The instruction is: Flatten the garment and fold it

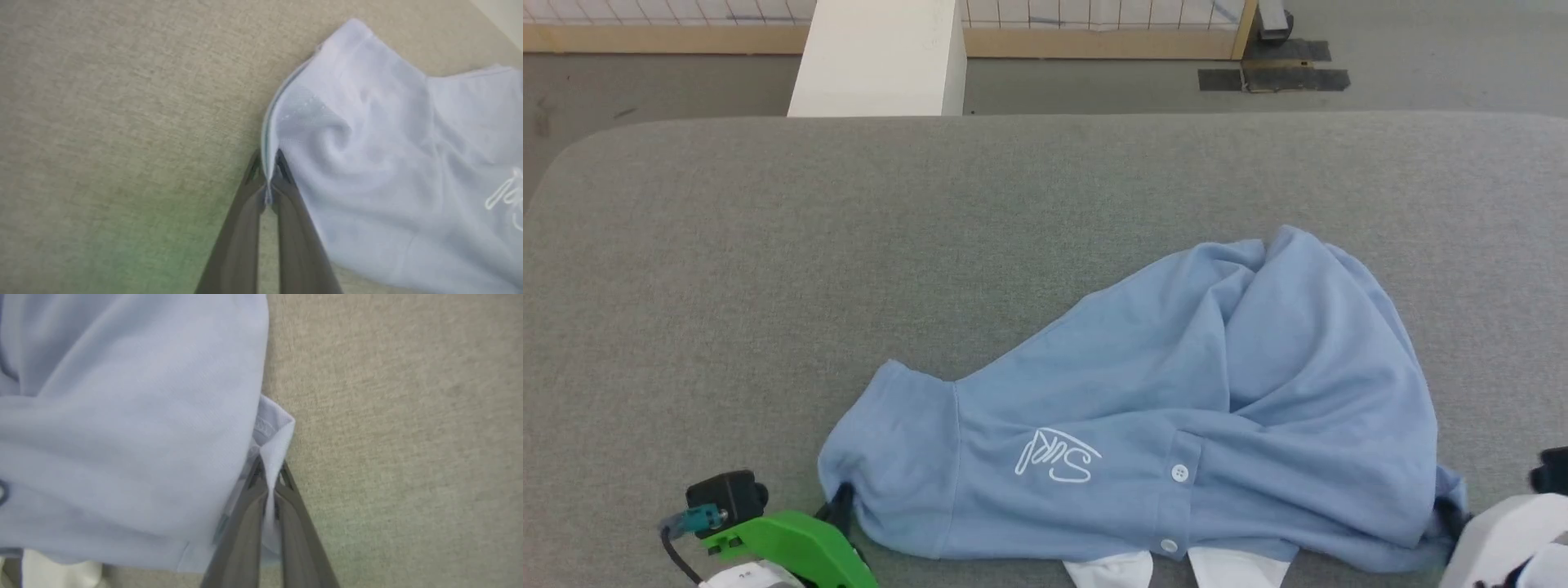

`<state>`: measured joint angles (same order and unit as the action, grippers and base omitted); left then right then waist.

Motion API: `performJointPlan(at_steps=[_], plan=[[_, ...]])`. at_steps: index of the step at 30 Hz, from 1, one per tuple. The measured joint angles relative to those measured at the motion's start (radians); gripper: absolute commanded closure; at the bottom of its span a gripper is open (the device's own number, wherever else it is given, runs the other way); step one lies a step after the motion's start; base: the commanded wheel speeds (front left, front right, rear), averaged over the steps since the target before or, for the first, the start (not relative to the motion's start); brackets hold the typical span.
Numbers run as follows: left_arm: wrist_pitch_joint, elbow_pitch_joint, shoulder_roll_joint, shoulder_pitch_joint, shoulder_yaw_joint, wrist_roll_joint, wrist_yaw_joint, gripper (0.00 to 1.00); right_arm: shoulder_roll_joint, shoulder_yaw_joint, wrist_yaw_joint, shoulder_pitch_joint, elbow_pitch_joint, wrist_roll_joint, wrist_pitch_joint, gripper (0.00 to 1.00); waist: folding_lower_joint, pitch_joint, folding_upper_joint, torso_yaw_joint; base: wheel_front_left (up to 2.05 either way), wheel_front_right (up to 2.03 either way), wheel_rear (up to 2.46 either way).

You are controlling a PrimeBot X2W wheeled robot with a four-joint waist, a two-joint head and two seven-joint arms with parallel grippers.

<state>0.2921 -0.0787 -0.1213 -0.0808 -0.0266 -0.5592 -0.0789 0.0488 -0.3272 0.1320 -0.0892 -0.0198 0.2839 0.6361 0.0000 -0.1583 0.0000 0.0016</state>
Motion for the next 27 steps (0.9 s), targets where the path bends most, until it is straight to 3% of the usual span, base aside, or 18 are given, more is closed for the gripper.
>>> performJointPlan(at_steps=[8,14,17,20,27], plan=[[-0.046,0.171,0.021,0.062,0.039,-0.124,0.080,1.00,0.001,-0.031,0.000,0.002,0.285,-0.004,-0.005,1.00,0.0000,0.056,0.0000,-0.011,0.00,0.00,0.00],[-0.004,0.288,0.014,0.203,0.051,-0.172,0.078,1.00,0.002,0.010,0.000,0.106,0.410,-0.034,0.066,1.00,0.0000,0.075,0.0000,-0.013,0.00,0.00,0.00],[0.061,0.336,0.011,0.306,0.050,-0.212,0.061,1.00,0.036,0.054,0.000,0.200,0.435,-0.046,0.122,1.00,0.0000,0.061,0.0000,-0.013,0.00,0.00,0.00],[0.109,0.353,-0.014,0.440,0.055,-0.219,0.030,1.00,0.119,0.095,0.000,0.340,0.414,-0.046,0.178,1.00,0.0000,0.032,0.0000,-0.014,0.00,0.00,0.00],[0.147,0.234,-0.034,0.858,0.119,-0.235,-0.072,1.00,0.286,0.250,0.000,0.808,0.240,-0.067,0.236,1.00,0.0001,-0.081,0.0000,-0.025,0.00,0.00,0.00]])
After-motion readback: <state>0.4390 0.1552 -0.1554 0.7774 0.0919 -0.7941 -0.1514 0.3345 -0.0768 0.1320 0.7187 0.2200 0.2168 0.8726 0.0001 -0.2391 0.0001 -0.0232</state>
